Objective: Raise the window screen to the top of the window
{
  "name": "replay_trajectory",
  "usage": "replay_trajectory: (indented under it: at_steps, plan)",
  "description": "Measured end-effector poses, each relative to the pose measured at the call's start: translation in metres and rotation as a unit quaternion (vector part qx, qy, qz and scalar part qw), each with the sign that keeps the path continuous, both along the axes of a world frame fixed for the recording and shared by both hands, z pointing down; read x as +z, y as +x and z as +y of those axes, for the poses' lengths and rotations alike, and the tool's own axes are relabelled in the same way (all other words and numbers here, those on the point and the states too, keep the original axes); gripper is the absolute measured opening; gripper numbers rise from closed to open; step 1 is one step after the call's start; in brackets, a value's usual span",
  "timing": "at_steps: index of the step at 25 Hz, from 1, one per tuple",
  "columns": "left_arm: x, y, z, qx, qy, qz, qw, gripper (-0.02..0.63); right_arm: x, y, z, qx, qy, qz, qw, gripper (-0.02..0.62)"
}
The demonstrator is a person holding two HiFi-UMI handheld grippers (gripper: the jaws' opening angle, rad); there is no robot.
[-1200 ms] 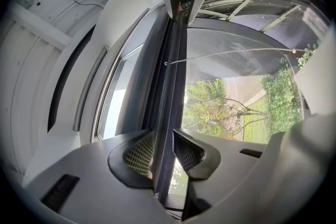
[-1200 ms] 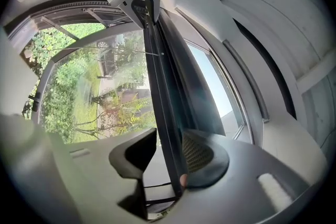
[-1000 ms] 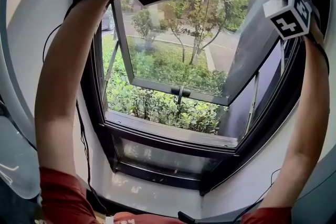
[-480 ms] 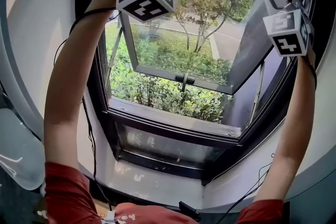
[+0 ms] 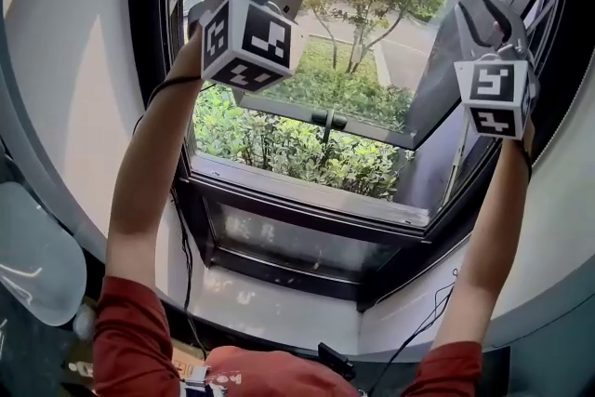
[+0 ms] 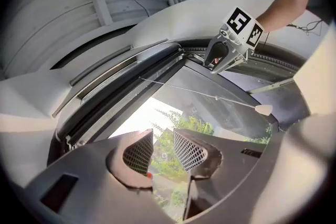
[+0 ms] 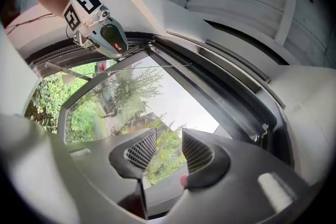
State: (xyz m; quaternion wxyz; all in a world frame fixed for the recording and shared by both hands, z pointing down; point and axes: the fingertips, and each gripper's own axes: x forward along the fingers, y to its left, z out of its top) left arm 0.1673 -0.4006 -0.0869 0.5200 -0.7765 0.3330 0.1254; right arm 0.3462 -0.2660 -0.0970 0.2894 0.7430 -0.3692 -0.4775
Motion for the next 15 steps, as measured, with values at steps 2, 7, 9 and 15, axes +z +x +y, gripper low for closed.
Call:
replay_trajectory:
  at_steps: [2,7,9,15]
  plan:
    - [0.02,0.0,-0.002,0.012,-0.016,0.008,0.9998,0.104,0.014,-0.001,0.002,-0.009,0.003,-0.009,1.0,0.146]
    - [0.06,-0.002,-0.009,0.039,-0.057,0.032,0.9971,0.104,0.044,0.002,0.009,-0.029,0.015,-0.036,0.999,0.146]
    - [0.08,-0.003,-0.011,0.046,-0.081,0.032,0.9952,0.104,0.063,0.003,0.011,-0.034,0.013,-0.05,0.998,0.146]
    - [0.128,-0.008,-0.011,0.07,-0.125,0.05,0.9884,0.104,0.125,0.008,0.011,-0.07,0.008,-0.111,0.991,0.146]
